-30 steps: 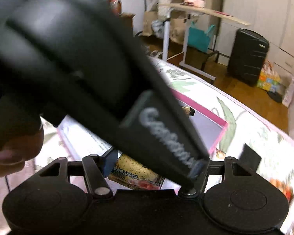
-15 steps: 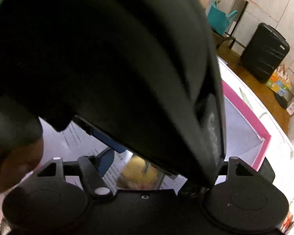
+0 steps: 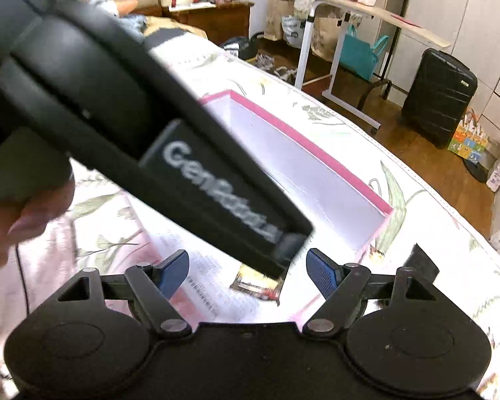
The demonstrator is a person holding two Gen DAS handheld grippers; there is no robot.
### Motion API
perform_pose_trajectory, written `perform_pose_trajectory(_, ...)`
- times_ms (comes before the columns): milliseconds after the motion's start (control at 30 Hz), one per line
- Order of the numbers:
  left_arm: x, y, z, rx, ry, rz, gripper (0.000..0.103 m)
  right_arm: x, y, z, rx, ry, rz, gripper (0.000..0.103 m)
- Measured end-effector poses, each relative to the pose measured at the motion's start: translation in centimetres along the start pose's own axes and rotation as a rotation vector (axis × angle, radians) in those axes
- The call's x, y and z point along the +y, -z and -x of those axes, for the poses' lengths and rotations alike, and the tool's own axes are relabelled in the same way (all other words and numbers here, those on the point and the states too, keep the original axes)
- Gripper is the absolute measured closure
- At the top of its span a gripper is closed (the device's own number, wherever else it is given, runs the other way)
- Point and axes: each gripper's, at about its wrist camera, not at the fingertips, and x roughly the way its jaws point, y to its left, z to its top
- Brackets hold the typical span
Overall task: Organize snacks
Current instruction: 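Lower the black NB pack into the pink box and open the left tool, then grasp a second black NB cracker pack with the right tool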
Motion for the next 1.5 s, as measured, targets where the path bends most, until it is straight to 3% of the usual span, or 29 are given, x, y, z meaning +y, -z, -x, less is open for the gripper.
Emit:
perform_pose_trajectory(100, -1.6, 0.6, 1.9, 0.002, -0.029, -0.067, 0.038, -0.3, 0.8, 2.6, -0.009, -0.004, -0.022, 0.022)
perform_pose_trajectory(267, -3.3, 1.6, 4.3, 0.013, 0.018, -0.089, 0.035, -1.3, 3.4, 4.0, -0.014, 0.072, -0.027, 0.022)
perform_pose_trajectory(300, -3.7, 1.8, 4.5, 0.013, 0.020, -0.094, 0.034, -3.6, 4.0, 2.6, -0.013, 0.085, -0.038, 0.022)
perform_pose_trajectory(433, -6.0, 3.1, 4.9, 0.028, 0.014, -0.153, 0.033, -6.6, 6.9, 3.2, -0.018, 0.121, -0.104, 0.022)
perform_pose_trajectory(600, -9.9, 4.5, 4.2, 0.062, 0.037, -0.246, 0.029, -9.1, 11.0, 5.9, -0.043, 0.180, -0.172, 0.022)
perform_pose_trajectory(767, -13.9, 5.8, 2.1, 0.043, 0.062, -0.336, 0.022, -13.4, 16.8, 8.3, -0.160, 0.193, -0.256, 0.021)
perform_pose_trajectory(867, -16.2, 6.4, -0.6, 0.027, 0.064, -0.367, 0.022, -16.7, 21.0, 8.4, -0.263, 0.205, -0.337, 0.021)
perform_pose_trajectory(933, -17.6, 6.6, -2.7, 0.011, 0.060, -0.361, 0.022, -18.8, 23.0, 8.1, -0.287, 0.220, -0.373, 0.021)
perform_pose_trajectory(1100, -20.5, 6.4, -7.5, -0.020, 0.077, -0.317, 0.022, -23.6, 25.2, 5.2, -0.185, 0.261, -0.377, 0.021)
perform_pose_trajectory(1267, -22.9, 5.4, -12.2, 0.002, 0.150, -0.266, 0.025, -26.1, 26.1, 1.2, -0.076, 0.185, -0.300, 0.022)
perform_pose_trajectory(1367, -24.0, 4.9, -14.6, -0.026, 0.174, -0.229, 0.026, -26.8, 26.4, -1.1, -0.031, 0.234, -0.269, 0.021)
perform_pose_trajectory(1500, -25.1, 4.4, -17.9, 0.069, 0.277, -0.191, 0.035, -28.1, 26.9, -2.4, -0.023, 0.186, -0.356, 0.021)
